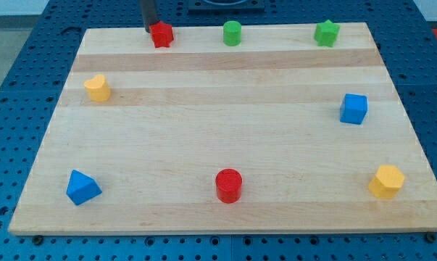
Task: Move your arm towards bottom center
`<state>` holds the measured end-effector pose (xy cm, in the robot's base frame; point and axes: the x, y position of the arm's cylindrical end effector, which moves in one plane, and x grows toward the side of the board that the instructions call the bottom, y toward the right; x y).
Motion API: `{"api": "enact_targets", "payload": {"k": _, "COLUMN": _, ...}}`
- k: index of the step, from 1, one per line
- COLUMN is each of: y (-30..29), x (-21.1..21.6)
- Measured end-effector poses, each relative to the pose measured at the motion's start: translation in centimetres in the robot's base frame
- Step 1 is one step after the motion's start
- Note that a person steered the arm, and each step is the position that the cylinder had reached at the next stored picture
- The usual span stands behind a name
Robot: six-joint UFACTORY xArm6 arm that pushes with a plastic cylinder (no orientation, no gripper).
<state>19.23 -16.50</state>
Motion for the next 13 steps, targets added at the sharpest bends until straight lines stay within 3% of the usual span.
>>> {"api": "enact_targets", "payload": {"k": 2, "y": -4.2, "x": 1.5}}
{"api": "enact_targets", "payload": {"k": 5, "y": -2.8, "x": 4.7}}
{"api": "enact_targets", "payload": {"k": 10, "y": 15.2, "x": 14.5}}
{"api": "enact_targets", "payload": {"k": 13, "y": 20.8, "x": 26.0}}
